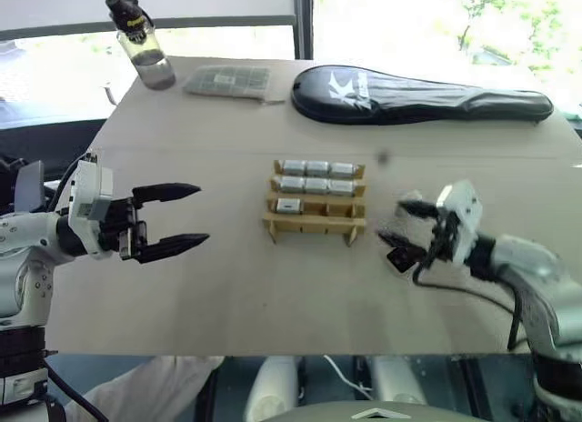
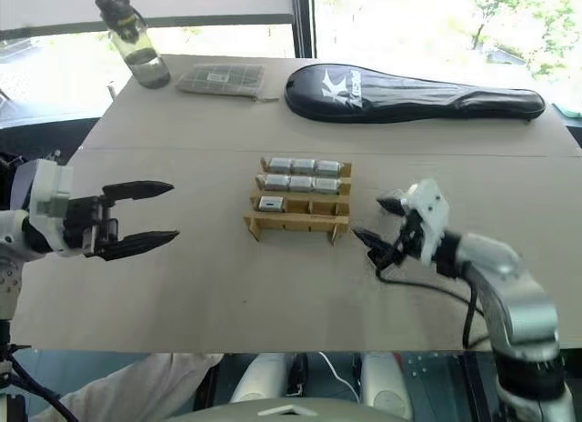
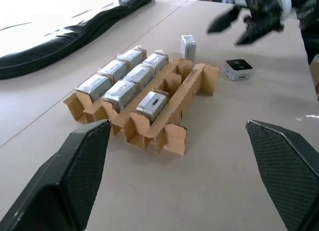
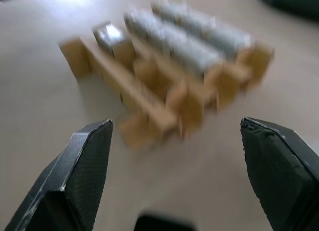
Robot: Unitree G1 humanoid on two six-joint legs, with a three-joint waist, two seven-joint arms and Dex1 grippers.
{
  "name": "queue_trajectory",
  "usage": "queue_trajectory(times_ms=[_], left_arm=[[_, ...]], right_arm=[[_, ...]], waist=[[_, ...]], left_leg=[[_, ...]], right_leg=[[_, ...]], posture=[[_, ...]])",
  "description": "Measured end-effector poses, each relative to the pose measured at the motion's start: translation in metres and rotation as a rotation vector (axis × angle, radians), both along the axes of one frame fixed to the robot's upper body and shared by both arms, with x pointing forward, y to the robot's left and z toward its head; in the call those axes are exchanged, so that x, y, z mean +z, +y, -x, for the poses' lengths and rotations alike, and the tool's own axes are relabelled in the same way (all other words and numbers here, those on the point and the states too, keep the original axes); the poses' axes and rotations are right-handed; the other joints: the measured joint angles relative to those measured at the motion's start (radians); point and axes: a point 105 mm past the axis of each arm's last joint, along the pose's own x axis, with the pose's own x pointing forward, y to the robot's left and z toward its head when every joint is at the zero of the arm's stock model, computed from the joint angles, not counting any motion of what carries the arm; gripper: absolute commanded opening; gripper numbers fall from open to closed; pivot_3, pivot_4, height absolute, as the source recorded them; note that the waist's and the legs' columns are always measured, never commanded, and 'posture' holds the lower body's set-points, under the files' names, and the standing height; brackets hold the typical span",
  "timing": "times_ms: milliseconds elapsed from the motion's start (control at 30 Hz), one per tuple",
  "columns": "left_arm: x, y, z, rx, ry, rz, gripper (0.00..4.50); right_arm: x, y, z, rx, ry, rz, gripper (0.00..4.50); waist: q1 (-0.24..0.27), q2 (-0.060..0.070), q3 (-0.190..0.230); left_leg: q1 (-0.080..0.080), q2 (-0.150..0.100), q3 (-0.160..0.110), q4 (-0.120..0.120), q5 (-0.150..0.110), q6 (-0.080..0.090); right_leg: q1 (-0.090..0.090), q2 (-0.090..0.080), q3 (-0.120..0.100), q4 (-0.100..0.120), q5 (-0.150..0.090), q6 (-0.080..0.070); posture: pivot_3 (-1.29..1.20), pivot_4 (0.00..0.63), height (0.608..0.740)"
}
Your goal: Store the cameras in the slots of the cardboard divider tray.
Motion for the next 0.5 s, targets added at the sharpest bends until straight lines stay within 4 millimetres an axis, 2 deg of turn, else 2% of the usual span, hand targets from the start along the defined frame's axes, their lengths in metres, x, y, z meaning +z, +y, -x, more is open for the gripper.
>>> queue_trajectory(times_ms=[67,167,333,500], left_arm=[[0.001,-0.003,-0.002,-0.013,-0.005,-0.006,4.50],[0.004,-0.005,-0.006,-0.030,-0.013,-0.010,4.50],[0.005,-0.005,-0.009,-0.041,-0.009,-0.013,4.50],[0.005,-0.006,-0.012,-0.050,-0.007,-0.019,4.50]], right_arm=[[-0.013,-0.003,0.006,-0.055,0.038,0.021,4.05],[-0.020,0.002,0.016,-0.112,0.053,0.018,4.05],[-0.029,-0.001,0.017,-0.192,0.068,0.040,4.05],[-0.036,0.009,0.022,-0.161,0.089,0.046,4.05]], waist=[[-0.004,0.000,0.000],[-0.010,0.000,0.000],[-0.008,0.000,0.000],[-0.008,0.000,0.000]], left_leg=[[0.000,0.000,0.001,0.003,0.000,0.000],[0.002,0.003,0.001,0.005,-0.001,0.002],[0.005,0.004,0.000,0.005,-0.002,0.003],[0.005,0.004,0.000,0.005,-0.001,0.002]], right_leg=[[0.000,0.001,0.001,0.000,0.000,0.000],[0.002,0.004,0.002,0.000,0.000,0.000],[0.006,0.006,0.002,0.000,-0.001,-0.001],[0.006,0.007,0.003,0.000,-0.001,-0.001]], posture=[[0.00,0.150,0.740],[0.00,0.150,0.740],[0.00,0.150,0.740],[0.00,0.150,0.740]])
